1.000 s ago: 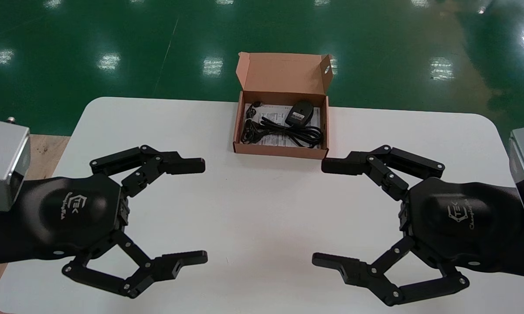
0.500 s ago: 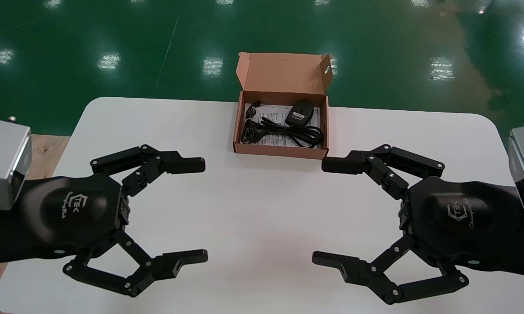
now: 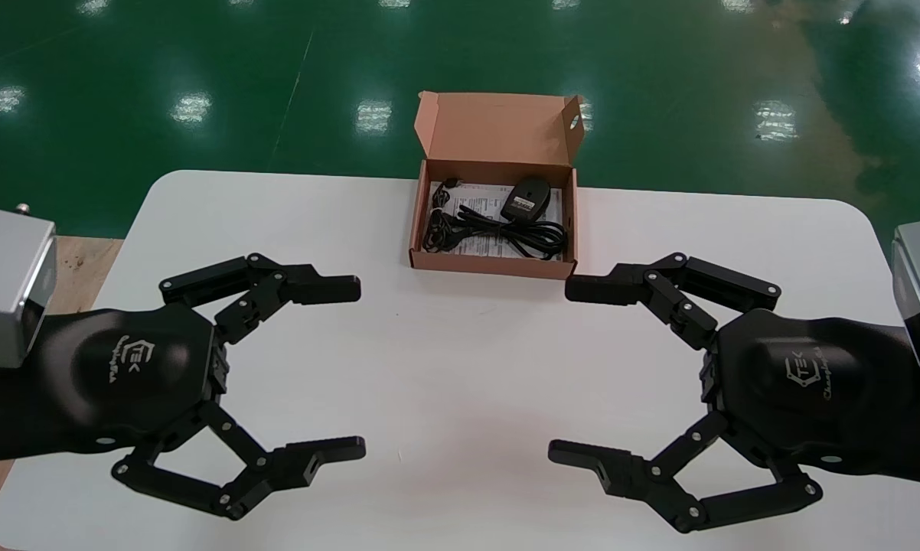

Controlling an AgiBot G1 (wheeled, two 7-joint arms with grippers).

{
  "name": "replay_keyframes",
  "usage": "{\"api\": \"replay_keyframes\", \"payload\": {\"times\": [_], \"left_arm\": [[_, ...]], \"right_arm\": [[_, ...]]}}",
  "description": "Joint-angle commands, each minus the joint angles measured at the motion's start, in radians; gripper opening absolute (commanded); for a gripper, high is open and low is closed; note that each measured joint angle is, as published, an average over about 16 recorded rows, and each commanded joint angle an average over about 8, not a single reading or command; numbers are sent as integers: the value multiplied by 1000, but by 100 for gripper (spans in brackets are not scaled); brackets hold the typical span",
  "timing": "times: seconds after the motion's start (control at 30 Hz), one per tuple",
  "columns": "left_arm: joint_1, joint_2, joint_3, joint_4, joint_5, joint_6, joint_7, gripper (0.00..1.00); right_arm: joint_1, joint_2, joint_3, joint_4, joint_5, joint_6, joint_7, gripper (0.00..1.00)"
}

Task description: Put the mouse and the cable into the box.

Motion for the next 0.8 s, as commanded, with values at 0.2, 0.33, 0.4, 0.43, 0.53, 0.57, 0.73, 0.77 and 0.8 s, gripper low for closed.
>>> {"api": "replay_keyframes", "payload": {"times": [0.2, 0.33, 0.4, 0.43, 0.53, 0.57, 0.73, 0.77, 0.8], "left_arm": [[0, 0, 0, 0, 0, 0, 0, 100], [0, 0, 0, 0, 0, 0, 0, 100], [0, 0, 0, 0, 0, 0, 0, 100], [0, 0, 0, 0, 0, 0, 0, 100], [0, 0, 0, 0, 0, 0, 0, 100], [0, 0, 0, 0, 0, 0, 0, 100], [0, 0, 0, 0, 0, 0, 0, 100], [0, 0, 0, 0, 0, 0, 0, 100], [0, 0, 0, 0, 0, 0, 0, 100]], "right_arm": [[0, 0, 0, 0, 0, 0, 0, 100], [0, 0, 0, 0, 0, 0, 0, 100], [0, 0, 0, 0, 0, 0, 0, 100], [0, 0, 0, 0, 0, 0, 0, 100], [0, 0, 0, 0, 0, 0, 0, 100], [0, 0, 0, 0, 0, 0, 0, 100], [0, 0, 0, 0, 0, 0, 0, 100], [0, 0, 0, 0, 0, 0, 0, 100], [0, 0, 0, 0, 0, 0, 0, 100]]}}
